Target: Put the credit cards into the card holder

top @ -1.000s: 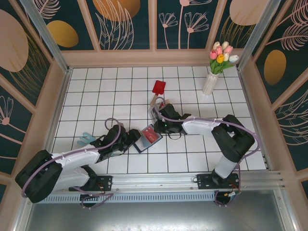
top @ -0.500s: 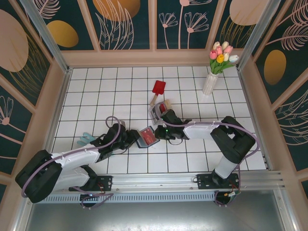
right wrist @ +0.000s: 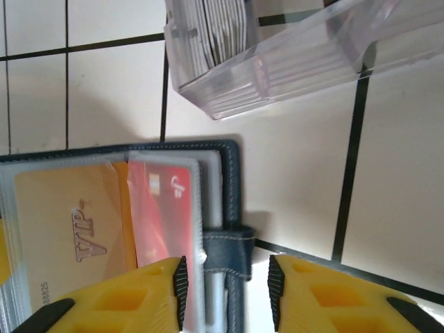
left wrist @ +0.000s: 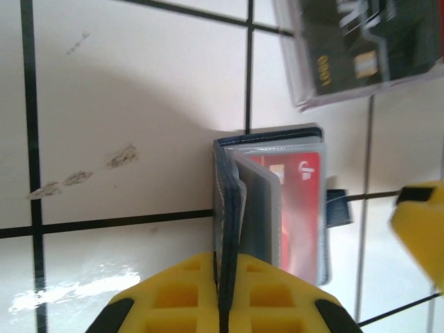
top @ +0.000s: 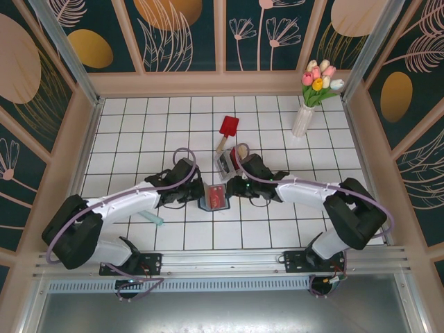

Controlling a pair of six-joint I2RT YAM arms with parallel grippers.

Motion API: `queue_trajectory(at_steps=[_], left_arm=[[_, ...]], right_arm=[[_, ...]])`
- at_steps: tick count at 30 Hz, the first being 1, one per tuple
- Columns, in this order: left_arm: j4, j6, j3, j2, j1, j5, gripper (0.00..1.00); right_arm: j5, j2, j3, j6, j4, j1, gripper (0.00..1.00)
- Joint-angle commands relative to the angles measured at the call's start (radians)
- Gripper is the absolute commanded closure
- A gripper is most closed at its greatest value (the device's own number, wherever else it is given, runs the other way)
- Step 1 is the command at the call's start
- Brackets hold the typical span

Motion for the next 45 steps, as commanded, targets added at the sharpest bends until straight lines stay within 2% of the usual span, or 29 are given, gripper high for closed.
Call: queue_trajectory(at_steps=[1,6,8,12,14,16,22,28,33,37,39,43,45], left_arm=[[-0.090,0.069,0.031,0.017,-0.001,0.002,1.00],[-0.060,0.049,0.028,0.021,-0.001,0.011,1.00],[-0.061,0.046,0.028,0.023,0.000,0.012,1.00],[-0.060,0.039,0.020,0.013,-0.001,0.000,1.00],[-0.072,0.036,0.022,0.007,-0.001,-0.014,1.00],[-0.086,0.037,0.021,0.002,0.000,-0.035,1.00],[-0.136,0.046,0.016,-0.012,0.000,-0.095,1.00],[-0.109,0.062,0.004,-0.009,0.000,-0.067,1.00],[-0.094,0.079,0.017,0.002,0.000,-0.051,1.00],[-0.091,0.077,0.019,0.013,-0.001,-0.048,1.00],[-0.086,0.077,0.017,0.014,-0.001,-0.045,1.00],[-0.092,0.085,0.019,0.014,-0.002,-0.047,1.00],[-0.092,0.085,0.017,0.012,-0.001,-0.051,1.00]], right_arm=[[0.021,0.046,0.045,-0.038,-0.050,0.002,0.60],[-0.022,0.107,0.069,-0.058,-0.032,0.028,0.60],[0.001,0.132,0.091,-0.070,-0.054,0.046,0.61],[0.047,0.178,0.116,-0.095,-0.095,0.054,0.74],[0.111,0.173,0.125,-0.092,-0.136,0.063,0.81],[0.155,0.148,0.114,-0.088,-0.155,0.060,0.83],[0.176,0.058,-0.008,-0.028,-0.135,-0.029,0.81],[0.163,0.008,-0.047,-0.032,-0.117,-0.054,0.77],[0.039,-0.026,-0.014,-0.073,-0.019,-0.027,0.70],[0.080,0.028,0.067,-0.131,-0.011,0.076,0.70],[0.133,0.064,0.104,-0.158,-0.042,0.108,0.71],[0.047,0.120,0.132,-0.194,-0.028,0.111,0.75],[0.057,0.160,0.142,-0.170,-0.044,0.104,0.80]])
